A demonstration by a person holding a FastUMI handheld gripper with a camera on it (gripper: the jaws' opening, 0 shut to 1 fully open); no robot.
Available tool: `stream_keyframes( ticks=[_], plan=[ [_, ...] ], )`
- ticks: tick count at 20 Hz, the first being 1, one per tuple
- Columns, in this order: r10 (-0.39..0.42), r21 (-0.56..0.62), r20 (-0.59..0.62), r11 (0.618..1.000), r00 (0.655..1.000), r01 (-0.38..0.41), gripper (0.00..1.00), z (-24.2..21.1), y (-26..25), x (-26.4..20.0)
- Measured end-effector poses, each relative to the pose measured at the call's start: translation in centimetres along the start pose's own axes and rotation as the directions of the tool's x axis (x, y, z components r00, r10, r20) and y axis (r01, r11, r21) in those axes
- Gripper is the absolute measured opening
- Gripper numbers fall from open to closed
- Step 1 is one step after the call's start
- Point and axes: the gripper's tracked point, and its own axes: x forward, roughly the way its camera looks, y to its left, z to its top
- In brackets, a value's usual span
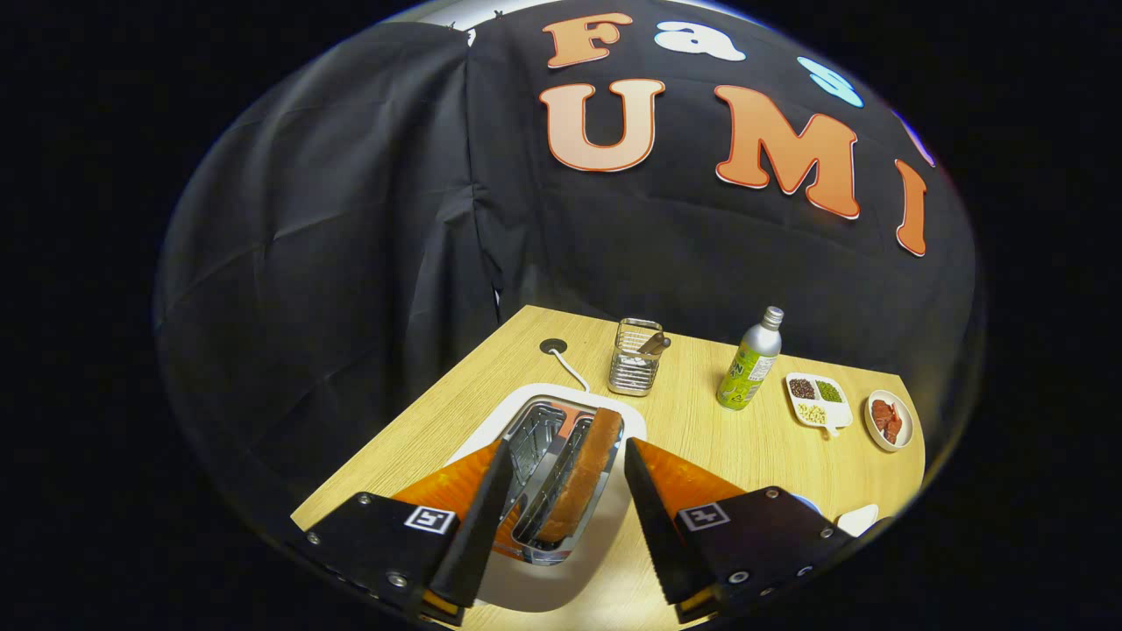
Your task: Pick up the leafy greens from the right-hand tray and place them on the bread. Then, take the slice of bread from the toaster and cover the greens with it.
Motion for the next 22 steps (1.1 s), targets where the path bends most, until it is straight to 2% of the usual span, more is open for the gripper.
stream_keyframes(
  ticks=[2, 5, 6, 7, 8, 9, 11, 13, 22],
  plan=[
    [0.000, -0.002, -0.001, 1.000, 1.000, 0.000, 0.67, 0.0, 0.3, 0.1],
    [0.007, 0.005, -0.017, 1.000, 1.000, -0.007, 0.45, -0.3, 0.7, 0.4],
    [0.001, 0.012, -0.023, 1.000, 1.000, -0.001, 0.41, -0.4, 0.7, 0.4],
    [-0.001, 0.011, -0.032, 1.000, 0.999, 0.002, 0.32, -0.6, 0.7, 0.4],
    [-0.014, 0.004, -0.027, 1.000, 1.000, 0.014, 0.27, -0.4, 0.5, 0.4],
    [-0.019, -0.006, -0.025, 1.000, 0.999, 0.019, 0.15, -0.3, 0.3, 0.3],
    [-0.019, -0.006, -0.025, 1.000, 1.000, 0.018, 0.08, -0.4, 0.1, 0.1],
    [-0.015, 0.013, -0.017, 1.000, 1.000, 0.015, 0.06, -0.2, -0.1, -0.2],
    [0.015, 0.050, 0.030, 0.999, 0.999, -0.016, 0.06, 1.9, -0.6, -2.3]
  ],
)
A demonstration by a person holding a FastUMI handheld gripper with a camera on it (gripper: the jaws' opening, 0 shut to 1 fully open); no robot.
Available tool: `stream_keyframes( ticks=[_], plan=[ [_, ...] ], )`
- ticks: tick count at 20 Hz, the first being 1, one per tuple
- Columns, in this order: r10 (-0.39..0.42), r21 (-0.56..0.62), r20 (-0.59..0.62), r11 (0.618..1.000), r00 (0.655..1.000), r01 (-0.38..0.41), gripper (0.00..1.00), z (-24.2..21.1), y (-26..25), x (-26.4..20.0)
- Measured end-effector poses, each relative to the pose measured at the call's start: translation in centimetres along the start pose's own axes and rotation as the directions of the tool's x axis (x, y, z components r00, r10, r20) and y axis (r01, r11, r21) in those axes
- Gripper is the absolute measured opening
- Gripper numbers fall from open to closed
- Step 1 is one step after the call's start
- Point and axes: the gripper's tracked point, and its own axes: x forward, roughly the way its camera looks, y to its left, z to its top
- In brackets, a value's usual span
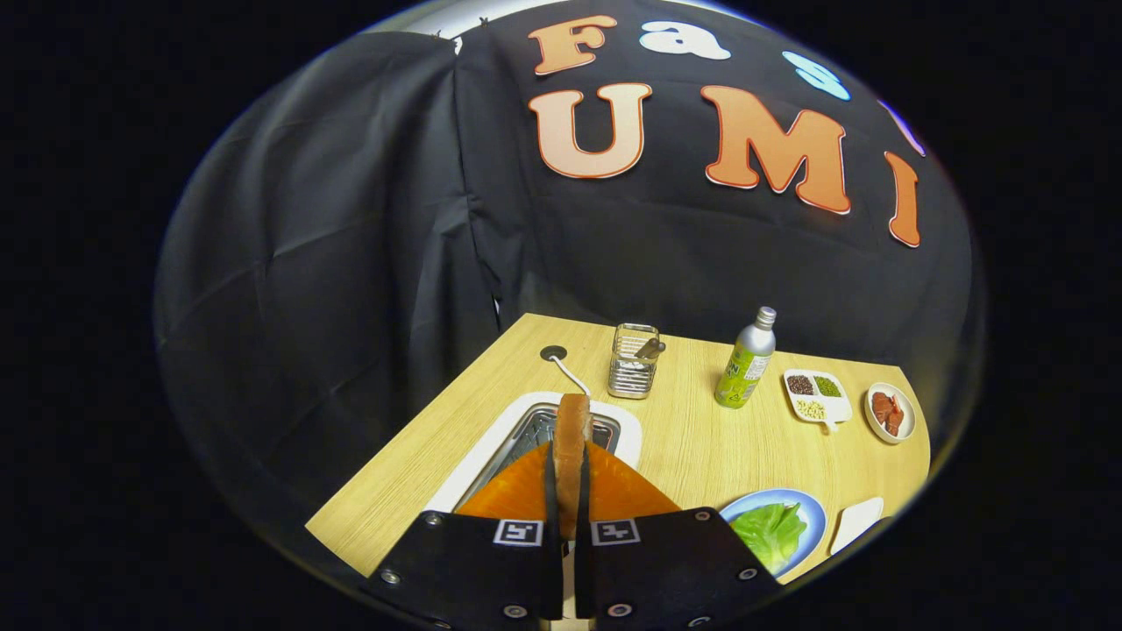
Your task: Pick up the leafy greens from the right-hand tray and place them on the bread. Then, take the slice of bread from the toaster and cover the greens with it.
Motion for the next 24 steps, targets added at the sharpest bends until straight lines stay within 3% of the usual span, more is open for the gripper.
stream_keyframes(
  ticks=[13, 24],
  plan=[
    [0.025, 0.071, 0.115, 0.997, 0.993, -0.034, 0.06, 4.6, -2.2, -4.4],
    [-0.042, 0.097, 0.079, 0.995, 0.996, 0.034, 0.06, 1.4, -9.6, -5.9]
  ],
)
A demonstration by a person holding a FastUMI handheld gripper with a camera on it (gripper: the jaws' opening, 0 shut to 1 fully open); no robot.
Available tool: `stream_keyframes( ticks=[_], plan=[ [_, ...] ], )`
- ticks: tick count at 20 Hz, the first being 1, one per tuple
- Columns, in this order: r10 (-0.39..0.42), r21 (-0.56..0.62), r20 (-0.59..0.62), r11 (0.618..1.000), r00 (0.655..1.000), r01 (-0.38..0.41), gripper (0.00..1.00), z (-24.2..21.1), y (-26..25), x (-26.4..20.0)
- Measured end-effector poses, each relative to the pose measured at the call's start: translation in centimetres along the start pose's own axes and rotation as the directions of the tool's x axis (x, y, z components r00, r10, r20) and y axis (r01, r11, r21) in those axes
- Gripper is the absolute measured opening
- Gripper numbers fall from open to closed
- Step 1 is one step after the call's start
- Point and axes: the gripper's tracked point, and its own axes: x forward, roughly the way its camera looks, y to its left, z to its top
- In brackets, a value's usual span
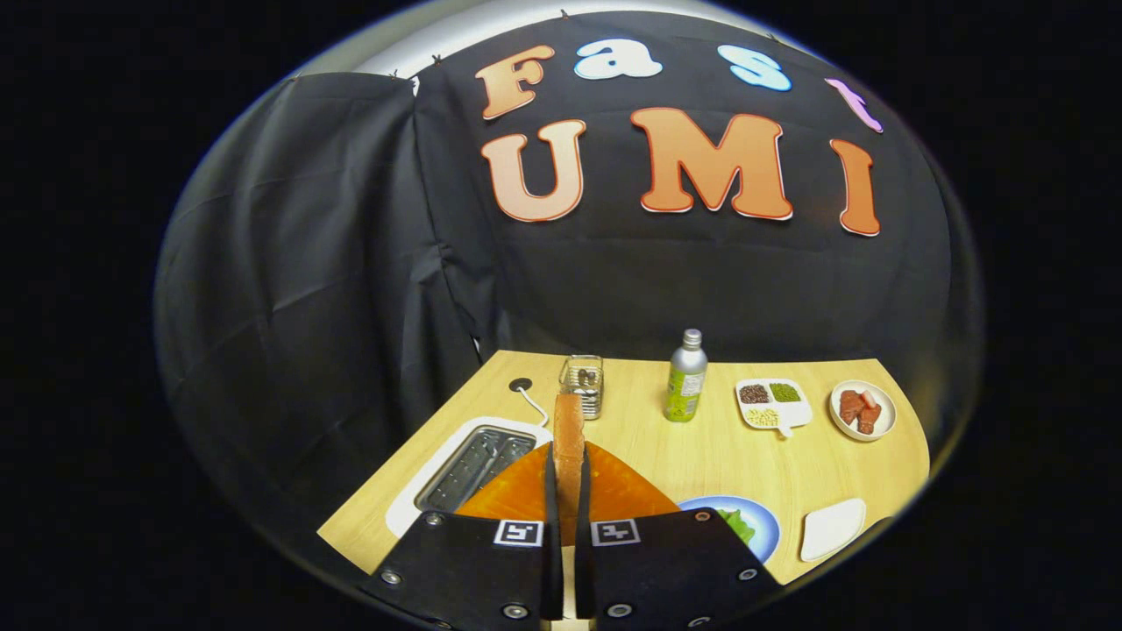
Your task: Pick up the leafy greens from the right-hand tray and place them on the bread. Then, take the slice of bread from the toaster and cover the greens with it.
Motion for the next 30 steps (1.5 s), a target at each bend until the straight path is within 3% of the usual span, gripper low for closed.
stream_keyframes(
  ticks=[12, 30],
  plan=[
    [-0.028, 0.010, -0.099, 1.000, 0.995, 0.029, 0.06, -6.3, -6.6, 0.6],
    [-0.012, 0.085, -0.210, 0.996, 0.978, 0.031, 0.06, -14.0, -10.9, 1.6]
  ],
)
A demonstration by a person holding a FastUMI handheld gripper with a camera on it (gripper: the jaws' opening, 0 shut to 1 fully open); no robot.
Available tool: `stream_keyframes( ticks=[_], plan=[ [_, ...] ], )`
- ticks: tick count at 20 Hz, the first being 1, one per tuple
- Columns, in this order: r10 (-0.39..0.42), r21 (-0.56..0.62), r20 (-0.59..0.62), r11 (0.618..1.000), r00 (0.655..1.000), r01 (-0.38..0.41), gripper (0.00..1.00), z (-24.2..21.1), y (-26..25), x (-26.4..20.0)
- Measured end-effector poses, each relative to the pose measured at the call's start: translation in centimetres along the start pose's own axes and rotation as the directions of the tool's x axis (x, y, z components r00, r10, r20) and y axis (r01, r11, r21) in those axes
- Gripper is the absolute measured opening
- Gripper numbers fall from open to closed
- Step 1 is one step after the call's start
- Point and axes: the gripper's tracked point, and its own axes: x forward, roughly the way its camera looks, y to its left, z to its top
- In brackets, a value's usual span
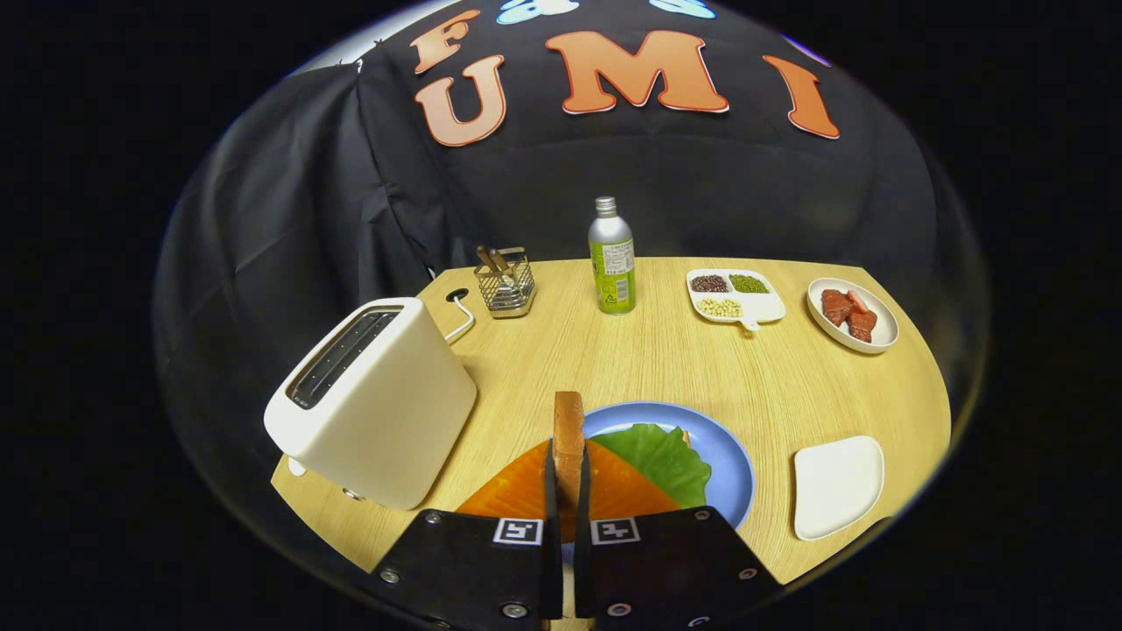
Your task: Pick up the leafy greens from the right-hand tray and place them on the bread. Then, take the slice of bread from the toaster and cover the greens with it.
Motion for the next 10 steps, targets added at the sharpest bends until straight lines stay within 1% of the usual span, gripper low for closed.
stream_keyframes(
  ticks=[3, 6, 10],
  plan=[
    [0.011, 0.043, 0.006, 0.999, 1.000, -0.011, 0.06, 0.1, -0.9, 0.0],
    [0.002, 0.075, -0.007, 0.997, 1.000, -0.002, 0.06, -0.3, -2.4, 0.2],
    [-0.006, 0.119, -0.031, 0.993, 1.000, 0.009, 0.11, -0.9, -4.3, 0.6]
  ],
)
